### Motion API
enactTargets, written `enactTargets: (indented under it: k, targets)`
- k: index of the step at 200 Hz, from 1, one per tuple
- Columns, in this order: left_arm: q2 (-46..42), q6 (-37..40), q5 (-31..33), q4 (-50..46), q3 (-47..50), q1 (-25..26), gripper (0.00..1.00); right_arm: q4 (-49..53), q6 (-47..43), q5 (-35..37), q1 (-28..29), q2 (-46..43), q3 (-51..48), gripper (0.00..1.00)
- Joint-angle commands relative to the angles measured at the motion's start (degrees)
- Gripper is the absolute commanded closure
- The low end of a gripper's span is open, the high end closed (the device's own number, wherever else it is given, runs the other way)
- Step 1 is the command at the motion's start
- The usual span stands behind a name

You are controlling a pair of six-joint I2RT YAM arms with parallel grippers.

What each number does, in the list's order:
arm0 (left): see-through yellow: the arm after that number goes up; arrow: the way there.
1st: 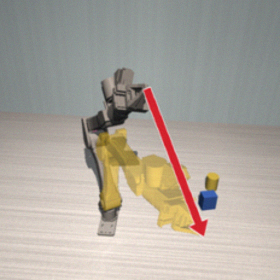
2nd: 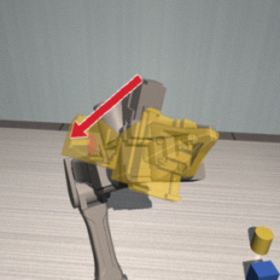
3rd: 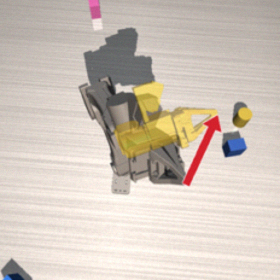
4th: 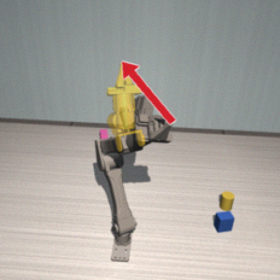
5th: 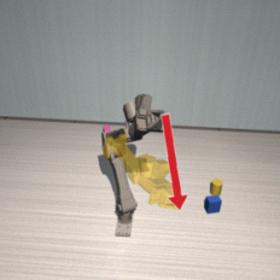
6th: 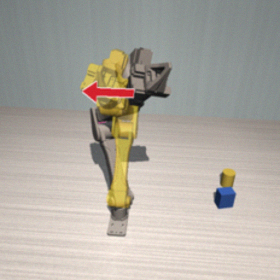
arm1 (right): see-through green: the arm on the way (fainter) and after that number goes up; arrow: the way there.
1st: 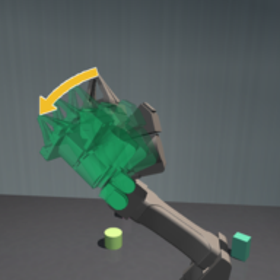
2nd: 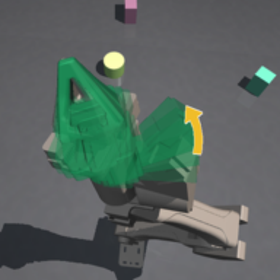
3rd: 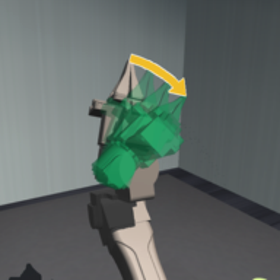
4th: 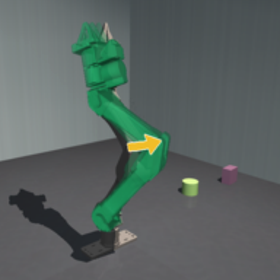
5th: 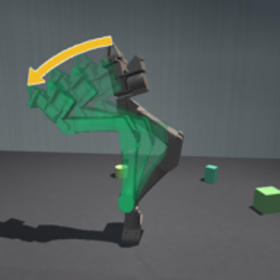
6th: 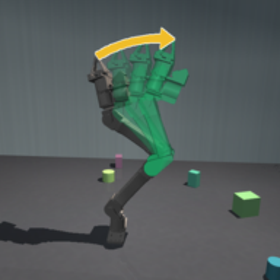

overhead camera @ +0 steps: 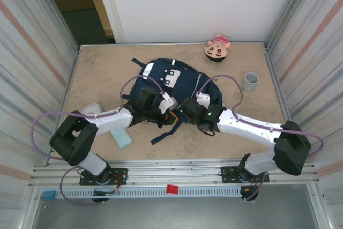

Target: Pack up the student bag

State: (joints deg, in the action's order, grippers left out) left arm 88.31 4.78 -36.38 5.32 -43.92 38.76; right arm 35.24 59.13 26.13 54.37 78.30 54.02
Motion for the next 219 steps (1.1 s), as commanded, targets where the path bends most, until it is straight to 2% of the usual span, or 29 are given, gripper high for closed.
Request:
enactTargets:
  k: [1,30,50,73,90,117,127,135,146,154,162,176,196,219]
  targets:
    - [-2.7,1.3,-1.4,-1.7,-1.7,0.0,1.0,10.4,0.2,6.1,-2.2,0.9,1.1,0.92]
    - [-3.0,2.1,0.3,-3.2,-1.9,-0.1,1.0,12.2,-2.7,5.6,-4.9,-0.9,0.9,0.96]
    - [-3.5,3.3,2.2,-4.9,-2.1,-0.1,1.0,13.4,-6.3,3.0,-9.8,-4.0,-0.5,0.96]
    - [-4.5,4.2,4.7,-5.5,-1.6,-0.2,1.0,9.1,-15.7,-6.1,-17.2,-9.4,-3.8,0.96]
    - [-4.5,4.4,5.9,-5.4,-1.3,-0.2,1.0,3.6,-23.3,-17.7,-21.3,-12.8,-6.5,0.97]
    - [-4.1,4.5,5.9,-5.9,-1.9,-0.2,0.99,1.8,-26.8,-27.3,-25.3,-14.1,-8.6,0.99]
    - [-4.3,3.9,5.9,-6.0,-1.9,-0.1,0.96,1.5,-27.2,-28.5,-25.7,-13.9,-8.8,0.99]
    - [-4.7,2.6,5.9,-5.9,-1.9,-0.1,0.83,0.7,-27.4,-29.8,-25.8,-13.7,-9.2,0.99]
    - [-6.0,-1.4,6.0,-5.6,-1.5,-0.2,0.52,-0.8,-27.4,-32.4,-25.7,-13.2,-9.7,0.99]
    - [-7.6,-6.0,5.8,-4.3,-0.4,-0.2,0.4,-2.2,-27.3,-34.2,-25.7,-12.9,-10.3,1.0]
    - [-9.4,-11.3,6.0,-3.0,0.9,-0.2,0.32,-3.4,-27.2,-35.8,-25.6,-12.5,-10.8,1.0]
    - [-13.3,-21.9,10.5,-4.4,2.2,-0.2,0.27,-4.1,-27.0,-36.8,-25.5,-11.8,-11.0,1.0]
    - [-18.2,-38.0,20.3,-13.3,1.7,-0.3,0.22,-3.3,-27.2,-37.1,-25.4,-11.1,-10.7,1.0]
    - [-20.8,-52.1,22.8,-16.7,2.6,-0.3,0.21,-2.8,-27.7,-38.0,-25.4,-9.9,-10.3,1.0]
